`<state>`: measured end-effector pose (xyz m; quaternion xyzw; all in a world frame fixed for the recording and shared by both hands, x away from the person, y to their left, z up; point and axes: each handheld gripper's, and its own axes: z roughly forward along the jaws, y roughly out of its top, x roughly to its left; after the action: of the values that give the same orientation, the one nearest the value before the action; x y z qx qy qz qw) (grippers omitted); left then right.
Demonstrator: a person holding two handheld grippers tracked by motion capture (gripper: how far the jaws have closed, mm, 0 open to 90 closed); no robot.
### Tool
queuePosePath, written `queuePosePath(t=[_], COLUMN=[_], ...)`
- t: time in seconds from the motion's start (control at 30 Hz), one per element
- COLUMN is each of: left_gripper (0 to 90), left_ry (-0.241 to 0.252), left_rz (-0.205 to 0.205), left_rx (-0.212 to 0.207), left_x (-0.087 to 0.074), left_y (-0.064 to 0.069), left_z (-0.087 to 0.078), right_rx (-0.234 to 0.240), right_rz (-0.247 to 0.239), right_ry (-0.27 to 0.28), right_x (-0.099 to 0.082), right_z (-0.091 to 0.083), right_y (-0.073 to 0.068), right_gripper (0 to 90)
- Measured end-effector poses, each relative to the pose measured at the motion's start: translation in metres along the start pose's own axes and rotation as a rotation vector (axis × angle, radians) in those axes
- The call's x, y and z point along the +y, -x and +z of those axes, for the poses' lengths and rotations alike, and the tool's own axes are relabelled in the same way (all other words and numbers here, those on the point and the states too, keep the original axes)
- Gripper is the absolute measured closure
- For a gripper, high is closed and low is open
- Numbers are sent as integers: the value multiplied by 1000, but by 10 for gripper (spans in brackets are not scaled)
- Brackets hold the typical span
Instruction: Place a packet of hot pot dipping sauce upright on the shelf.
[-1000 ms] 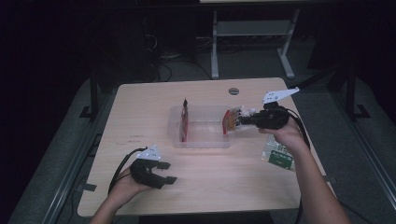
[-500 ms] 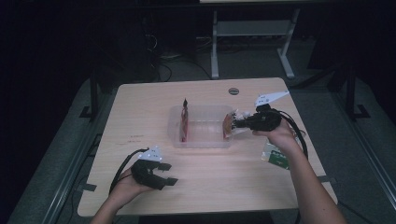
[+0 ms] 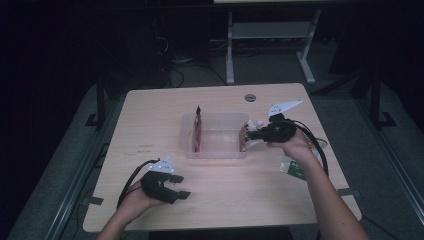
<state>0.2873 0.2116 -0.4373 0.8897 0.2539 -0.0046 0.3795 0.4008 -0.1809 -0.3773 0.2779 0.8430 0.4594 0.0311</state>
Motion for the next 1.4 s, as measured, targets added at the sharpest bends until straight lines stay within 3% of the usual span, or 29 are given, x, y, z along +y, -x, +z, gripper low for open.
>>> queuePosePath(t=[0.33, 0.67, 0.8, 0.97, 1.17, 1.4], left_gripper=[342, 342, 342, 342, 342, 342], left_ry=[-1, -1, -2, -2, -2, -4], left_rz=[2, 1, 4, 5, 10, 19], left_rx=[2, 1, 2, 5, 6, 5], left_x=[0, 0, 0, 0, 0, -1], left_y=[0, 0, 0, -1, 0, 1], left_z=[-1, 0, -1, -2, -2, -1], right_rx=[-30, -44, -49, -66, -73, -61], right_rz=[8, 22, 28, 0, -29, -51], right_ry=[33, 52, 41, 31, -34, -74], right_x=[2, 2, 2, 0, -12, -32], right_z=[-9, -25, -26, -26, -20, -15], right_y=[-2, 0, -1, -8, -19, -37], right_gripper=[707, 657, 594, 507, 474, 457])
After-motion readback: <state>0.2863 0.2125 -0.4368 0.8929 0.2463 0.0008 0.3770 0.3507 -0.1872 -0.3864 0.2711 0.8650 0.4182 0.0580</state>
